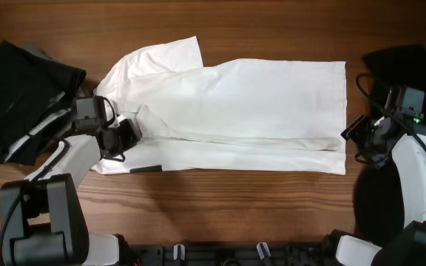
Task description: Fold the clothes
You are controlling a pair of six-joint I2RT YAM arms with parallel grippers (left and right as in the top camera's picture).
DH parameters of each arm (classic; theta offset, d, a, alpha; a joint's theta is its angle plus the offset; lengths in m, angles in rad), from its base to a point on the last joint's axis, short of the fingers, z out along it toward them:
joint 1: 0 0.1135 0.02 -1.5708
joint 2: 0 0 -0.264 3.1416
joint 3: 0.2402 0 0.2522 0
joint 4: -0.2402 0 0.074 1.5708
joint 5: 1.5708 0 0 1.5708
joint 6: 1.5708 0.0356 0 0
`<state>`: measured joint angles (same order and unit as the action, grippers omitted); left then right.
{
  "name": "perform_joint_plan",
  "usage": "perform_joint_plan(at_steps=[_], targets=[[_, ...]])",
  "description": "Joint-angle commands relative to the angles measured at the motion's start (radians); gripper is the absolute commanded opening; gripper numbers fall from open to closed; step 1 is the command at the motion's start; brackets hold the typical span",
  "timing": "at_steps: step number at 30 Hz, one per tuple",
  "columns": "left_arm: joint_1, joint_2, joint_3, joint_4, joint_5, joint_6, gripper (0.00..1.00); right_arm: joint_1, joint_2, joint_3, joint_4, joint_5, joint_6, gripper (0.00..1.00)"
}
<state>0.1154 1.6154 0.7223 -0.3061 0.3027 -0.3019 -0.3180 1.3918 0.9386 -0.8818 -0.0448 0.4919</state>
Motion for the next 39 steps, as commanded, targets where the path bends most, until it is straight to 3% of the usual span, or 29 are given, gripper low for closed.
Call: perform_joint_plan(at_steps=[1, 8, 12, 16, 19, 22, 25, 32, 39], targets=[[-0.042, -0.009, -0.006, 0.074, 0.042, -0.002, 0.04, -0.005, -0.01, 0.012, 0.003, -0.015, -0.018, 0.67], [-0.092, -0.009, -0.006, 0.212, 0.043, -0.075, 0.04, -0.005, -0.01, 0.012, 0.006, -0.015, -0.018, 0.67], [-0.091, -0.009, -0.002, 0.306, 0.135, -0.107, 0.04, -0.005, -0.01, 0.012, 0.006, -0.015, -0.018, 0.67], [-0.078, -0.014, 0.05, 0.234, 0.161, -0.098, 0.04, -0.005, -0.01, 0.012, 0.005, -0.015, -0.018, 0.67], [-0.051, -0.031, 0.092, 0.087, 0.161, -0.094, 0.14, -0.005, -0.01, 0.012, 0.002, -0.015, -0.018, 0.67], [-0.029, -0.043, 0.099, -0.056, 0.156, -0.048, 0.37, -0.005, -0.01, 0.012, 0.002, -0.015, -0.02, 0.67], [-0.024, -0.031, 0.099, -0.146, 0.056, -0.034, 0.44, -0.005, -0.01, 0.012, 0.002, -0.015, -0.019, 0.68], [-0.037, 0.07, 0.098, -0.13, 0.029, -0.016, 0.36, -0.005, -0.01, 0.012, 0.002, -0.015, -0.019, 0.68], [-0.04, 0.116, 0.098, -0.075, 0.076, -0.02, 0.19, -0.005, -0.01, 0.012, 0.002, -0.015, -0.019, 0.68]])
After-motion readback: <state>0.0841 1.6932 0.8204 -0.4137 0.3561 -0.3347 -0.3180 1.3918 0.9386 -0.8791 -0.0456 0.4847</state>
